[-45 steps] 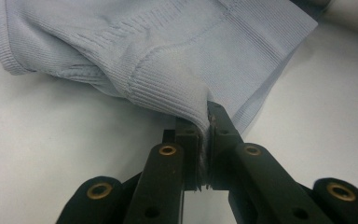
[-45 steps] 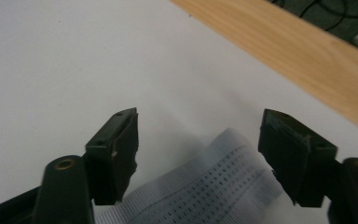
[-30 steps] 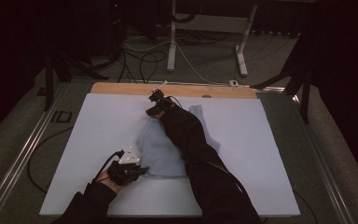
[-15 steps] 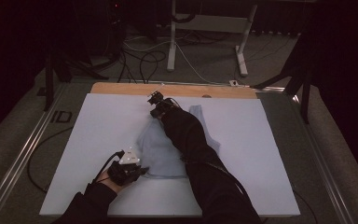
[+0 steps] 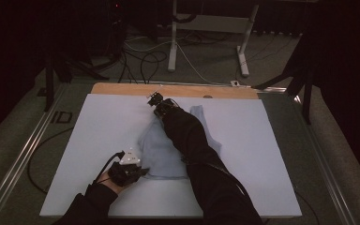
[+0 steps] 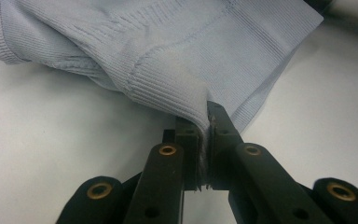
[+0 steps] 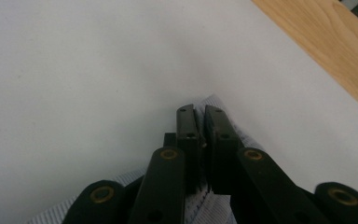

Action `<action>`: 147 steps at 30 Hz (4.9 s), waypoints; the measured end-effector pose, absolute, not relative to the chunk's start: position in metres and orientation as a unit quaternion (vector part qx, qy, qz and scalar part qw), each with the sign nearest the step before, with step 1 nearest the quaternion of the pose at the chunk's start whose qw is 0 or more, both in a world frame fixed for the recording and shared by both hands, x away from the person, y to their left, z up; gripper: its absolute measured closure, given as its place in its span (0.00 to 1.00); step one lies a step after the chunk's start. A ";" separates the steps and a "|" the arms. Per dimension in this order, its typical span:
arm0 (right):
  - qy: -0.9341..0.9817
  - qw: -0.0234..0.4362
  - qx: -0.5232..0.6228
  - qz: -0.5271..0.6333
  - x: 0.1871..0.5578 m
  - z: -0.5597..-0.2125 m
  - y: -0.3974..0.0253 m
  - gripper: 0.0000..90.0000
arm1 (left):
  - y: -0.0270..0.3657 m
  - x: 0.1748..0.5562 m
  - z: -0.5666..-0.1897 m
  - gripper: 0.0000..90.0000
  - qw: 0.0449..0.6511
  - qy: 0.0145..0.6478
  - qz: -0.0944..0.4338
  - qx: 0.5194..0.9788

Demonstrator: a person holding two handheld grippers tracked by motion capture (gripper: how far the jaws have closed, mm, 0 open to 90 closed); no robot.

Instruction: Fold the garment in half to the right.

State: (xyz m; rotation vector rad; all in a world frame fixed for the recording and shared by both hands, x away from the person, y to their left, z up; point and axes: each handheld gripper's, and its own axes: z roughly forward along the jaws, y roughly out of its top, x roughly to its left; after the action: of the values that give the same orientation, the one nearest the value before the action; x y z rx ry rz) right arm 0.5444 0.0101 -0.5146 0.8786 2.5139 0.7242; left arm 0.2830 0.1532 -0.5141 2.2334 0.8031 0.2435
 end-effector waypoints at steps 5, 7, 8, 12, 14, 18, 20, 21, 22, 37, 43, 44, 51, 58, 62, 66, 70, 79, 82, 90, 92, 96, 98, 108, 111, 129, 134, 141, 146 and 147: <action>0.892 0.181 0.314 0.271 0.544 -0.507 0.007 0.96 | 0.152 0.282 -0.513 0.96 0.369 0.308 0.093 0.872; 0.891 0.183 0.312 0.275 0.544 -0.501 0.004 0.96 | 0.152 0.282 -0.511 0.97 0.372 0.309 0.092 0.870; 0.891 0.183 0.312 0.275 0.544 -0.501 0.004 0.96 | 0.152 0.282 -0.511 0.96 0.372 0.309 0.092 0.870; 0.887 0.182 0.310 0.289 0.544 -0.492 0.000 0.96 | 0.152 0.282 -0.506 0.96 0.376 0.307 0.095 0.869; 0.885 0.182 0.311 0.294 0.543 -0.488 -0.002 0.96 | 0.151 0.281 -0.504 0.97 0.379 0.305 0.096 0.868; 0.882 0.185 0.310 0.303 0.542 -0.478 -0.006 0.96 | 0.148 0.279 -0.498 0.97 0.383 0.299 0.099 0.868; 0.880 0.186 0.310 0.307 0.542 -0.474 -0.009 0.96 | 0.147 0.279 -0.496 0.97 0.381 0.296 0.101 0.870; 0.880 0.187 0.310 0.306 0.541 -0.472 -0.010 0.96 | 0.146 0.279 -0.495 0.97 0.382 0.295 0.101 0.870; 0.879 0.189 0.309 0.309 0.541 -0.471 -0.012 0.96 | 0.146 0.280 -0.494 0.97 0.381 0.293 0.102 0.871; 0.871 0.196 0.308 0.330 0.532 -0.449 -0.036 0.96 | 0.128 0.280 -0.474 0.97 0.387 0.266 0.109 0.876; 0.866 0.198 0.313 0.336 0.529 -0.442 -0.049 0.96 | 0.117 0.281 -0.467 0.96 0.386 0.250 0.110 0.881; 0.866 0.198 0.313 0.336 0.529 -0.442 -0.049 0.96 | 0.117 0.281 -0.467 0.97 0.386 0.250 0.110 0.881; 0.857 0.198 0.321 0.352 0.525 -0.435 -0.069 0.96 | 0.098 0.281 -0.460 0.97 0.383 0.227 0.108 0.889; 0.854 0.199 0.326 0.354 0.522 -0.432 -0.086 0.96 | 0.078 0.282 -0.458 0.97 0.382 0.207 0.104 0.895; 0.851 0.202 0.328 0.356 0.521 -0.430 -0.097 0.96 | 0.067 0.284 -0.459 0.96 0.383 0.199 0.099 0.897; 0.847 0.203 0.335 0.359 0.519 -0.429 -0.109 0.96 | 0.057 0.285 -0.460 0.97 0.383 0.192 0.095 0.898; 0.845 0.203 0.340 0.359 0.518 -0.431 -0.121 0.96 | 0.047 0.286 -0.461 0.97 0.383 0.184 0.094 0.900; 0.839 0.199 0.349 0.368 0.517 -0.436 -0.140 0.96 | 0.026 0.291 -0.463 0.97 0.379 0.171 0.088 0.905; 0.837 0.196 0.351 0.372 0.517 -0.437 -0.145 0.96 | 0.019 0.292 -0.465 0.96 0.380 0.169 0.085 0.905; 0.836 0.189 0.352 0.375 0.521 -0.443 -0.150 0.96 | 0.000 0.295 -0.474 0.96 0.370 0.169 0.085 0.909; 0.836 0.184 0.353 0.377 0.522 -0.446 -0.150 0.96 | -0.004 0.297 -0.477 0.96 0.367 0.170 0.086 0.911; 0.837 0.178 0.358 0.374 0.526 -0.455 -0.153 0.96 | -0.014 0.299 -0.483 0.96 0.364 0.174 0.084 0.911; 0.837 0.176 0.358 0.374 0.527 -0.458 -0.154 0.96 | -0.018 0.300 -0.486 0.96 0.363 0.175 0.086 0.911; 0.838 0.160 0.363 0.375 0.535 -0.468 -0.161 0.96 | -0.033 0.305 -0.496 0.96 0.364 0.182 0.084 0.909; 0.839 0.154 0.364 0.374 0.536 -0.473 -0.163 0.95 | -0.035 0.305 -0.498 0.96 0.360 0.183 0.085 0.911; 0.838 0.139 0.366 0.380 0.534 -0.475 -0.185 0.24 | -0.049 0.309 -0.508 0.96 0.337 0.188 0.074 0.920; 0.829 0.132 0.370 0.398 0.528 -0.467 -0.197 0.10 | -0.052 0.308 -0.508 0.88 0.352 0.174 0.048 0.918; 0.821 0.130 0.368 0.418 0.517 -0.459 -0.205 0.10 | -0.053 0.301 -0.503 0.61 0.362 0.153 0.036 0.919; 0.822 0.126 0.364 0.420 0.511 -0.458 -0.206 0.10 | -0.046 0.300 -0.496 0.53 0.373 0.151 0.039 0.914; 0.822 0.126 0.364 0.420 0.511 -0.458 -0.206 0.10 | -0.046 0.300 -0.496 0.51 0.373 0.151 0.039 0.914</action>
State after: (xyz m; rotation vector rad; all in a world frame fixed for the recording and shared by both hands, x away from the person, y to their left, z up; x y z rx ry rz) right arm 0.5114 -0.2056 -0.4578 1.0610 2.3921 1.2226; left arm 0.3001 -0.0459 -0.4964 2.3425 0.3878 0.0993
